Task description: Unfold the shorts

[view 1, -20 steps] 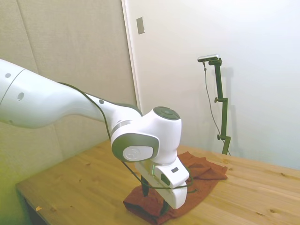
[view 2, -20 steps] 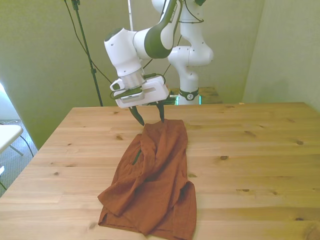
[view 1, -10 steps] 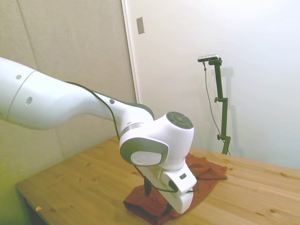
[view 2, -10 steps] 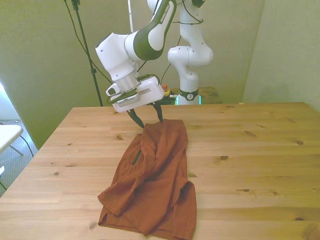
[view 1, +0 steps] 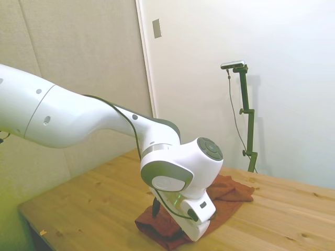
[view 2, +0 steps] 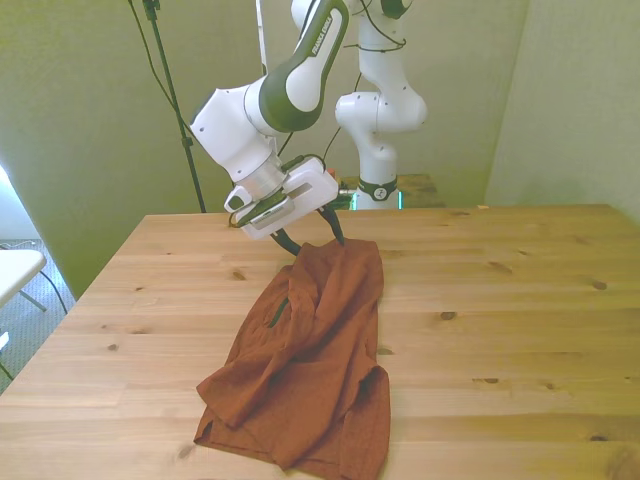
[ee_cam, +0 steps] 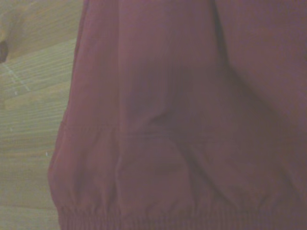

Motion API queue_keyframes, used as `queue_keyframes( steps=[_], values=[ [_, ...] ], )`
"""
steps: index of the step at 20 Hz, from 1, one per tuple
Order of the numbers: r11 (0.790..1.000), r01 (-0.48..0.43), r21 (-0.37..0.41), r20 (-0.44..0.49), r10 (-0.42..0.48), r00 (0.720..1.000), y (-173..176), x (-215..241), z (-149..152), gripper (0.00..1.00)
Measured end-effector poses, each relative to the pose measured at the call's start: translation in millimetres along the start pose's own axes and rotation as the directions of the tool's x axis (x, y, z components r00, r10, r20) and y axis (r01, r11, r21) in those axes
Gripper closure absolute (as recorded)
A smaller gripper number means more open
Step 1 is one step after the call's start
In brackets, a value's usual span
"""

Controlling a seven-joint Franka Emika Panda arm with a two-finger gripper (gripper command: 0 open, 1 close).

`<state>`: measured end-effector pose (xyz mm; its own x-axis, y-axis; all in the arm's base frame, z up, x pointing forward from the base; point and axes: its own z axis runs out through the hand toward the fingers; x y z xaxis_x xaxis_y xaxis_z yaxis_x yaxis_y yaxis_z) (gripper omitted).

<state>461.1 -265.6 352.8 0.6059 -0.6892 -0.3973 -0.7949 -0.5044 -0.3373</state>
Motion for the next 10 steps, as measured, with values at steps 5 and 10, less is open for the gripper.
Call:
queue_keyframes(
  steps=[5, 10],
  values=[
    [1.000, -0.001, 0.005, -0.005, 0.001, 1.000, 4.8, 1.9, -3.5, 1.00],
    [1.000, 0.000, 0.006, -0.009, 0.000, 1.000, 4.6, 2.6, -5.8, 1.00]
  ],
)
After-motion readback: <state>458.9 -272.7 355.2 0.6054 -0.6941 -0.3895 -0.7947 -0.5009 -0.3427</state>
